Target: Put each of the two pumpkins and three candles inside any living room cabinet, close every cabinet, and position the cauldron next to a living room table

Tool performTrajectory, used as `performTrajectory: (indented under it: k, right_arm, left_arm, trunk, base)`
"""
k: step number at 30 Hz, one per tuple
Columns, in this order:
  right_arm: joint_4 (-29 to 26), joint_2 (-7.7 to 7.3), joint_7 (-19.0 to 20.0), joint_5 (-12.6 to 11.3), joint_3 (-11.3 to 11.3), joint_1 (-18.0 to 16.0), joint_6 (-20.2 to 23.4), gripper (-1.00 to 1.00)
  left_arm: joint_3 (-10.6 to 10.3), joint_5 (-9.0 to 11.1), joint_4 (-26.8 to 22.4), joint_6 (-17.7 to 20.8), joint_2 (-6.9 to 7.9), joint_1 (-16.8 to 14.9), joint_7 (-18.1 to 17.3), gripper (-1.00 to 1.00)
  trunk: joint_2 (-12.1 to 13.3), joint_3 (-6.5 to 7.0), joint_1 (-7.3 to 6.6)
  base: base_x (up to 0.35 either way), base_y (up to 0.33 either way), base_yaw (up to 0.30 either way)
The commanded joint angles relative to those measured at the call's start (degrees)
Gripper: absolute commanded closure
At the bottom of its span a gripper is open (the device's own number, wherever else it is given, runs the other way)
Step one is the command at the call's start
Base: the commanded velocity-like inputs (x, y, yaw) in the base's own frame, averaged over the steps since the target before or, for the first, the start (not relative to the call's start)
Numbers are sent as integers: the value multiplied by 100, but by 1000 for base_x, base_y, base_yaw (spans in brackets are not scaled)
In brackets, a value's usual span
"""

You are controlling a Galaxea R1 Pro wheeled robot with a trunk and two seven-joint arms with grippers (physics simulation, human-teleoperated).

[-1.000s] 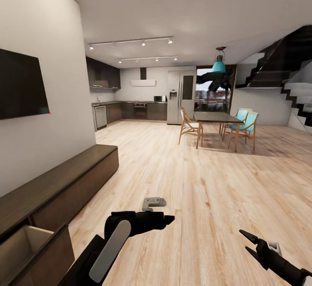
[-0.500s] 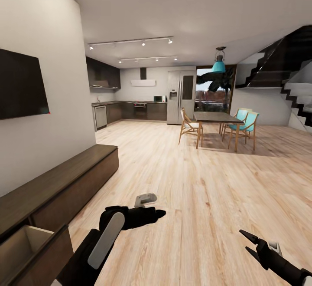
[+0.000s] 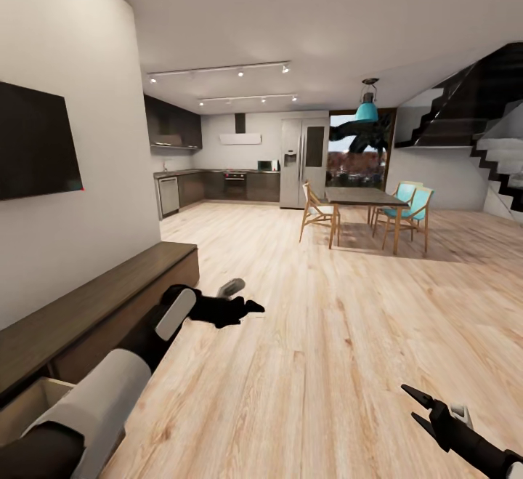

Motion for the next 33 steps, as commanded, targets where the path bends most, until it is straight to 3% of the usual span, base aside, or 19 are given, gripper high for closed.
performTrajectory:
  k: [1, 3, 8, 18, 33]
  right_arm:
    - [0, -2, 11, -61, 44, -4, 49, -100]
    - [0, -2, 8, -61, 44, -4, 53, -100]
    - [0, -2, 7, -61, 44, -4, 56, -100]
    - [0, -2, 6, -61, 44, -4, 61, -100]
    - [8, -8, -221, -61, 44, -4, 130, -100]
  left_arm:
    - [-10, -90, 44, 15, 30, -33, -362, -100]
    - [-25, -148, 97, 21, 80, -64, -712, -100]
    - [-49, -222, 166, 26, 124, -77, -930, -100]
    - [-465, -190, 180, 24, 130, -77, -992, -100]
    - [-510, -183, 180, 18, 147, -77, -993, -100]
  trunk:
    - [-3, -7, -1]
    - [-3, -6, -1]
    - [-3, 4, -1]
    - [-3, 34, -1]
    - [-3, 21, -1]
  base:
    - [0, 0, 0]
    - [0, 0, -37]
    - [0, 0, -187]
    - [0, 0, -266]
    - [0, 0, -238]
